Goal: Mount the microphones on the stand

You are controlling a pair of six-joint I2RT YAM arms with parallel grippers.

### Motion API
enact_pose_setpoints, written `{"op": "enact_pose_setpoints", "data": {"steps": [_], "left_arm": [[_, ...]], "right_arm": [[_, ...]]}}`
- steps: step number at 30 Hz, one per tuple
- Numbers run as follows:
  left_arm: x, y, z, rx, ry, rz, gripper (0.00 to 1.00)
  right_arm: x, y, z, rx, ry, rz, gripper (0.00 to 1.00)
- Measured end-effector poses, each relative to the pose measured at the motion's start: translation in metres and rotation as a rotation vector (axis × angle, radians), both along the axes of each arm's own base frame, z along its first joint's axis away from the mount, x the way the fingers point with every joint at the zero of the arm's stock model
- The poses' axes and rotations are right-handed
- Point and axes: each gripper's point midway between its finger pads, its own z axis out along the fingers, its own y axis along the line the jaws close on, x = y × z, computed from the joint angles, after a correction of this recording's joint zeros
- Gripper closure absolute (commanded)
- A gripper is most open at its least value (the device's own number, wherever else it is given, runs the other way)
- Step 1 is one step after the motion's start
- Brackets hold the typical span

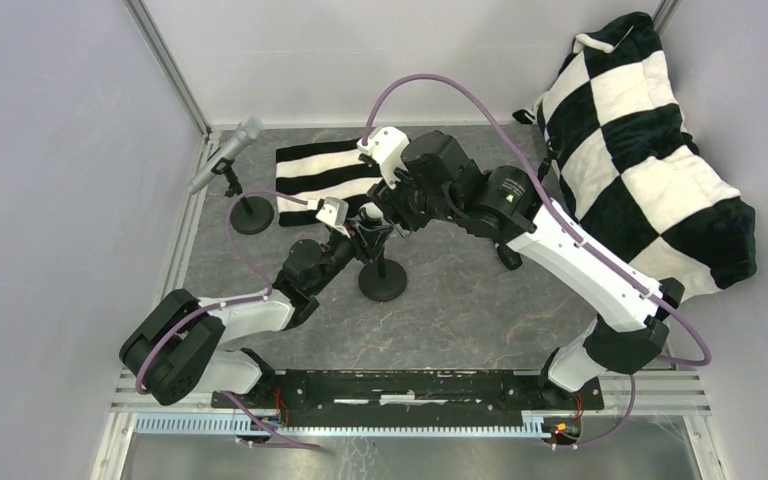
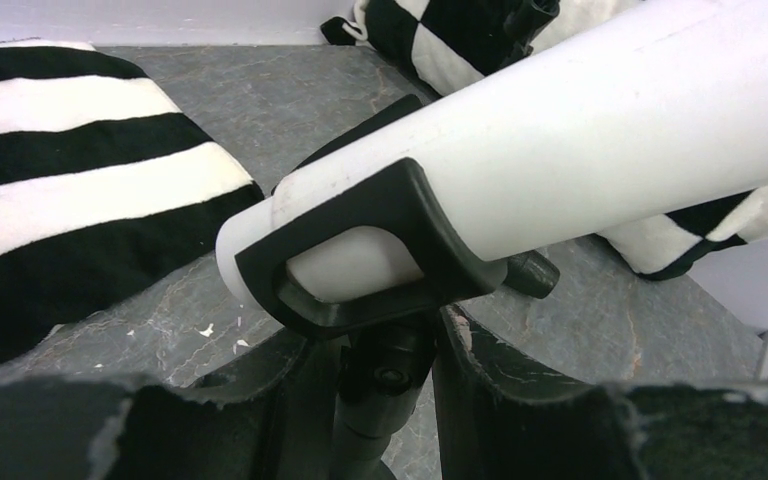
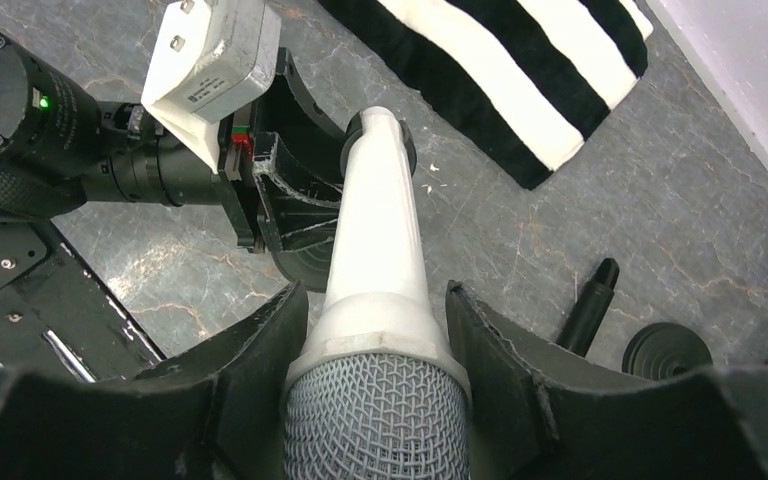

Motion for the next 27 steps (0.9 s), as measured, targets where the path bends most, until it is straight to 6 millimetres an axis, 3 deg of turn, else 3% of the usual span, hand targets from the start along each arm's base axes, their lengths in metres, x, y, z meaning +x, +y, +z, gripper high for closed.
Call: {"op": "enact_pose_setpoints", "data": {"steps": [16, 27], "left_arm": [[0.010, 0.009, -0.005, 0.077, -0.038, 0.068, 0.98], [0.013, 0.009, -0.005, 0.086, -0.040, 0.086, 0.98]], "right_arm": [[0.020, 0.022, -0.001, 0.020, -0.015, 0.004, 1.00], [0.026, 0.025, -0.001, 0.028, -0.010, 0.007, 1.00]]}}
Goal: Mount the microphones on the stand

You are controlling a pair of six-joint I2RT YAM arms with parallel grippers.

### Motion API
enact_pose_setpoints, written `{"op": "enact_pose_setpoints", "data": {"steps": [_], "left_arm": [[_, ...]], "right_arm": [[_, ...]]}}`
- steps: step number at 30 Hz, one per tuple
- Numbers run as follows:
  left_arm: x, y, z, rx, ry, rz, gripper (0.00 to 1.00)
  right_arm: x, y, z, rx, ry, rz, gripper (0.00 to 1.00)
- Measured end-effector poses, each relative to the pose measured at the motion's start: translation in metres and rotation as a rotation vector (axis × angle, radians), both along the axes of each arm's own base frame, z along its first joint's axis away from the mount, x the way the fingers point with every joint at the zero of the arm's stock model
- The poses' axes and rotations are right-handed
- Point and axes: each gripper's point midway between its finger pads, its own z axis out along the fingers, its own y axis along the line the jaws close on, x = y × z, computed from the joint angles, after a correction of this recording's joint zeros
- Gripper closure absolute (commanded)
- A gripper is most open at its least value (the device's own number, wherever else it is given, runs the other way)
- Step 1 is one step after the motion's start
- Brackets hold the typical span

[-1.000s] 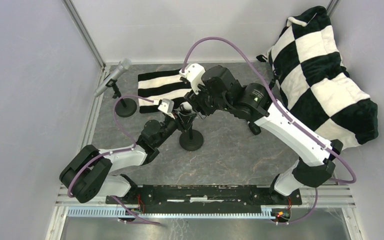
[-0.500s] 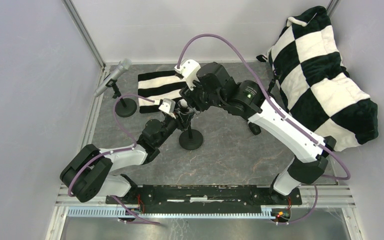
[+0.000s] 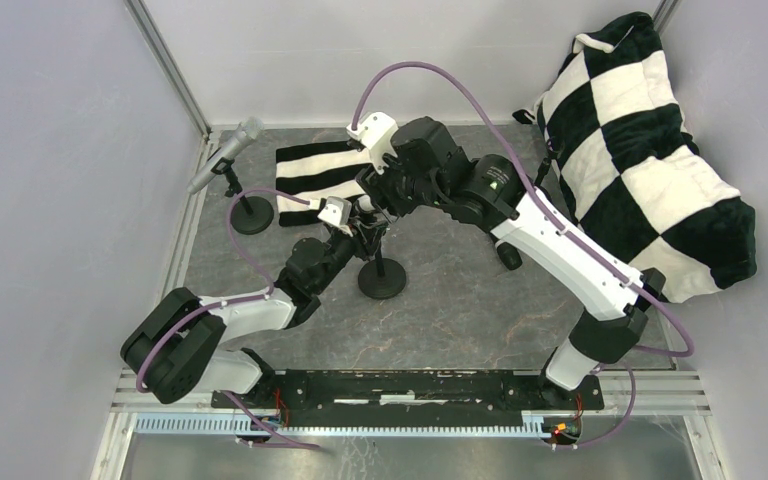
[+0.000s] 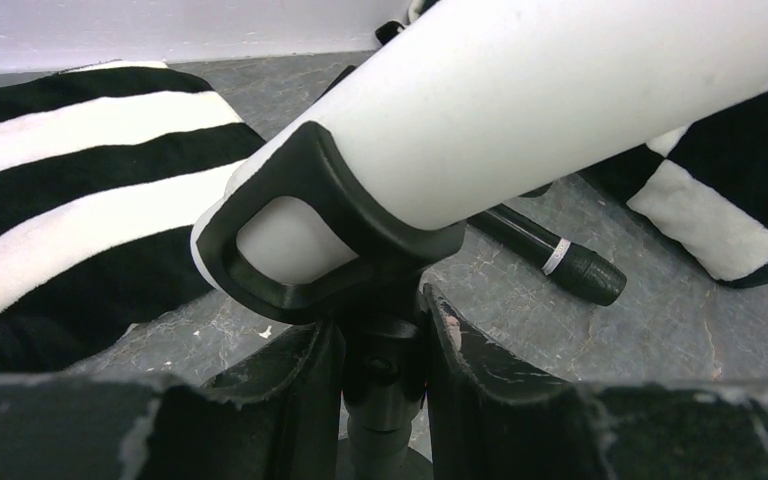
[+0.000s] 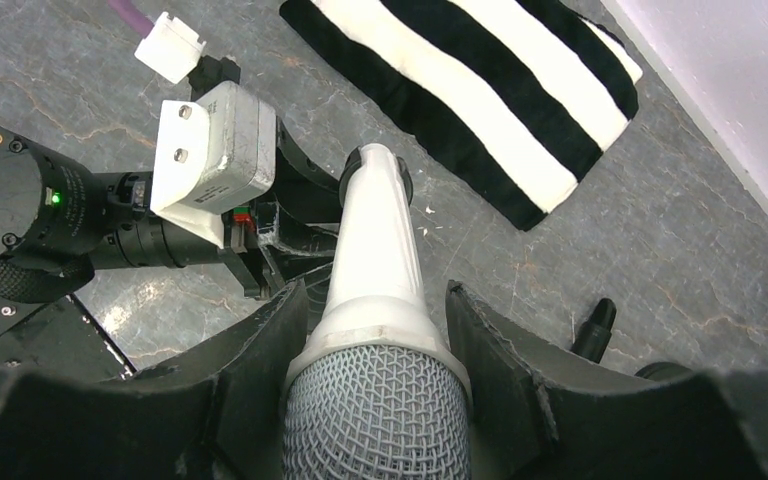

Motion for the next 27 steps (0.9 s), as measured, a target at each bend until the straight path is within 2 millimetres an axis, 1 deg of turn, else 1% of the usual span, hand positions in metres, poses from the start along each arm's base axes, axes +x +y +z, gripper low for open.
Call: {"op": "enact_pose_setpoints", "data": {"steps": [6, 13, 21, 24, 27], "left_arm": [[0.001, 0.000, 0.000, 0.007, -0.003, 0.013, 0.98], [-0.002, -0.005, -0.002, 0.030, -0.015, 0.006, 0.98], [-0.004, -0.007, -0.003, 0.047, -0.021, 0.009, 0.98], [-0.003, -0.006, -0.004, 0.049, -0.019, 0.015, 0.98], [-0.005, -0.008, -0.004, 0.054, -0.022, 0.007, 0.98]], "right_arm": [[0.004, 0.001, -0.002, -0.007, 0.000, 0.001, 1.00], [0.012, 0.001, -0.002, -0.002, -0.010, -0.013, 1.00], [0.016, 0.006, -0.002, 0.011, -0.025, -0.012, 1.00], [0.018, 0.008, -0.005, 0.014, -0.030, -0.010, 1.00], [0.020, 0.009, -0.015, 0.000, -0.024, -0.004, 1.00]]}}
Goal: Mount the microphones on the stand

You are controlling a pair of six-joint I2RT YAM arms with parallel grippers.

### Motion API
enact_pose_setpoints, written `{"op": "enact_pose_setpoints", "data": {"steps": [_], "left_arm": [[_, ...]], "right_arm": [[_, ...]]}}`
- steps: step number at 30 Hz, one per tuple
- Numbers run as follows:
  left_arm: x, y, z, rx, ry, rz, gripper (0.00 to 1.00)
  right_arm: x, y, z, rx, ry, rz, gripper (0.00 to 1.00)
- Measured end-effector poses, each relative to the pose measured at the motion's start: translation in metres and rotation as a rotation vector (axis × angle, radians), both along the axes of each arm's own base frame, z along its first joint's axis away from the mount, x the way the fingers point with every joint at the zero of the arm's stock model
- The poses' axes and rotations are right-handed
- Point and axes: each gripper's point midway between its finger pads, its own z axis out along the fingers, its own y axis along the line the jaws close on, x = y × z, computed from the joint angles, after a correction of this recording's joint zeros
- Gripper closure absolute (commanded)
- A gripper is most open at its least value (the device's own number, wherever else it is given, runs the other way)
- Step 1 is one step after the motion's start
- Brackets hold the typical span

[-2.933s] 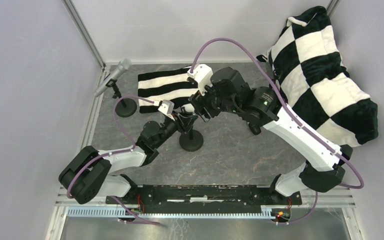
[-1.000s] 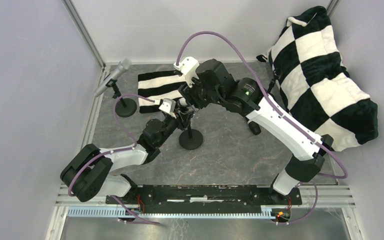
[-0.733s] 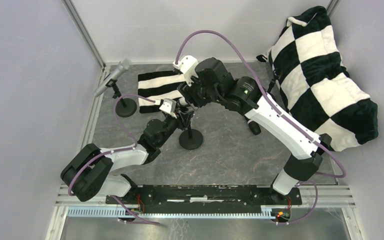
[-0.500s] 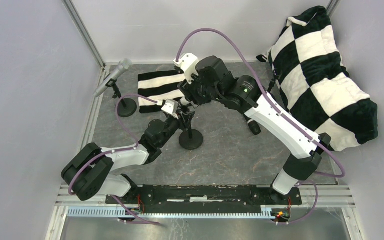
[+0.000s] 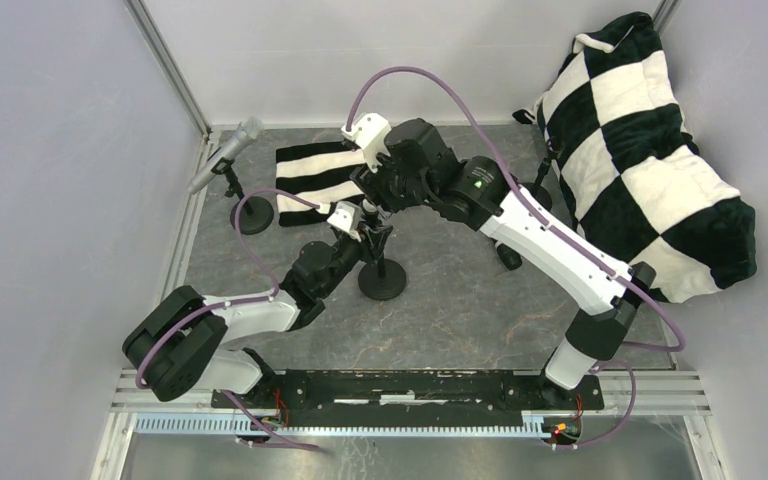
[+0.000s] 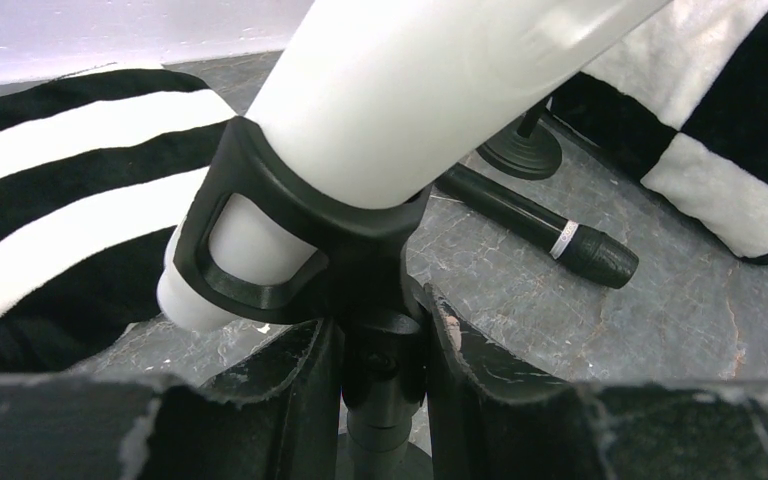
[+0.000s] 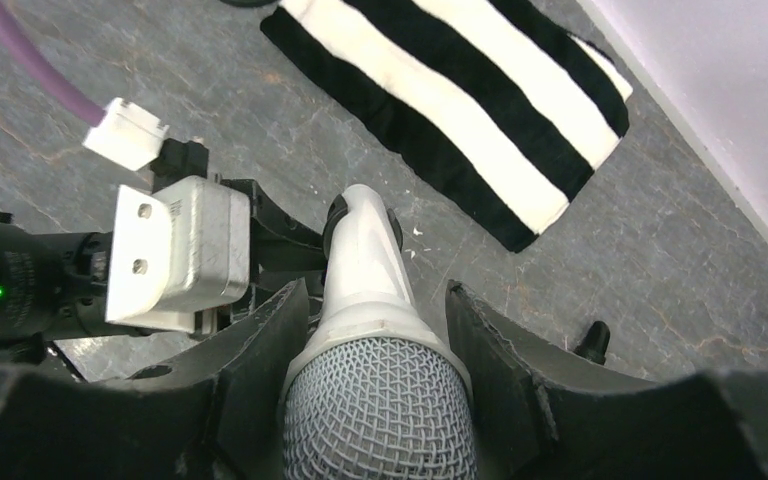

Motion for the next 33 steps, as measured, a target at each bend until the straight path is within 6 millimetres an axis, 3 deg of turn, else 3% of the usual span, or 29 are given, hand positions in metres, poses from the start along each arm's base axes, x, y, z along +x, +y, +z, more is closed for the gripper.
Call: {"op": "enact_pose_setpoints", "data": {"steps": [8, 33], "left_arm": [[-0.005, -0.005, -0.001, 0.019, -0.010, -0.021, 0.98], [-0.008, -0.009, -0.002, 0.029, -0.012, -0.039, 0.98]], "right_arm": [[0.006, 0.002, -0.037, -0.061, 0.031, 0.003, 1.00], [0.014, 0.003, -0.069, -0.096, 0.059, 0.005, 1.00]]}}
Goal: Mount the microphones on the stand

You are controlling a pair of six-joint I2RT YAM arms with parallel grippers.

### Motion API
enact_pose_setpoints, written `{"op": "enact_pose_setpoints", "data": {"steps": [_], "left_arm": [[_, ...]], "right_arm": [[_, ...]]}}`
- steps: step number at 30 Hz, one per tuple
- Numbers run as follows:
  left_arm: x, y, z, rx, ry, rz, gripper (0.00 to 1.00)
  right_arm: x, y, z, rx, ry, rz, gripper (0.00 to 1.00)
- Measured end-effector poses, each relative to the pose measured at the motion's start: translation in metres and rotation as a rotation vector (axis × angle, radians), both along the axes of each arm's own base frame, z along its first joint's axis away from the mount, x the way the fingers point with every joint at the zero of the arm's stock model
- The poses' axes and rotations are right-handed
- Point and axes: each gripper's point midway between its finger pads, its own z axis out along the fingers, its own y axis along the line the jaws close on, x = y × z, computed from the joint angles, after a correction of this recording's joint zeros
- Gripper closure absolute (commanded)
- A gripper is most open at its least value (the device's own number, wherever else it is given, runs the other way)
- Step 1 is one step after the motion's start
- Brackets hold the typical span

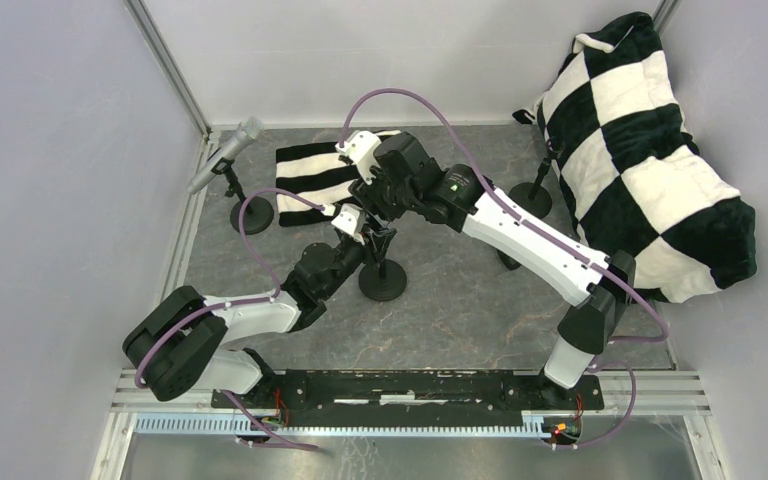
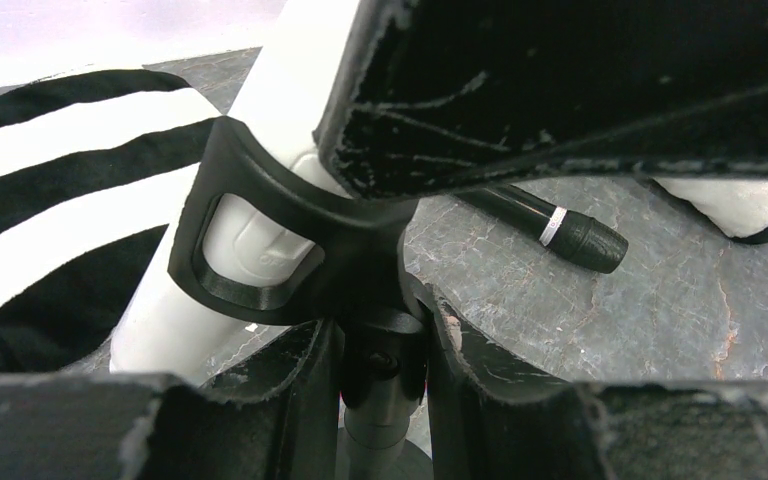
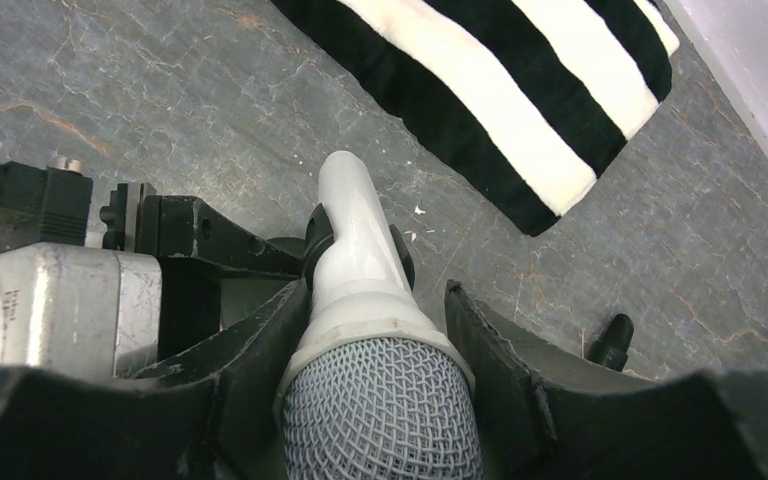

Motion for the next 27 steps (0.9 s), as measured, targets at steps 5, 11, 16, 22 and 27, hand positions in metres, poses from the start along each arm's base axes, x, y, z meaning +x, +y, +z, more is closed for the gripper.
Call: {"op": "enact_pose_setpoints", "data": {"steps": [5, 11, 16, 22, 27], "left_arm": [[0.000, 0.000, 0.000, 0.000, 0.000, -0.001, 0.98], [-0.001, 0.000, 0.000, 0.001, 0.001, -0.002, 0.98], [-0.002, -0.001, 0.000, 0.002, 0.001, -0.004, 0.98], [-0.007, -0.005, 0.000, 0.018, -0.016, -0.023, 0.98], [-0.011, -0.009, 0.000, 0.020, -0.019, -0.041, 0.98]], "right_arm": [[0.002, 0.002, -0.005, -0.003, 0.006, 0.001, 0.99], [0.002, 0.002, -0.005, -0.001, 0.008, 0.001, 0.61], [0.000, 0.000, 0.007, 0.020, -0.005, -0.002, 0.43], [-0.016, -0.010, 0.005, 0.000, 0.060, 0.013, 0.34], [-0.030, -0.019, 0.015, 0.023, 0.091, 0.037, 0.32]]}}
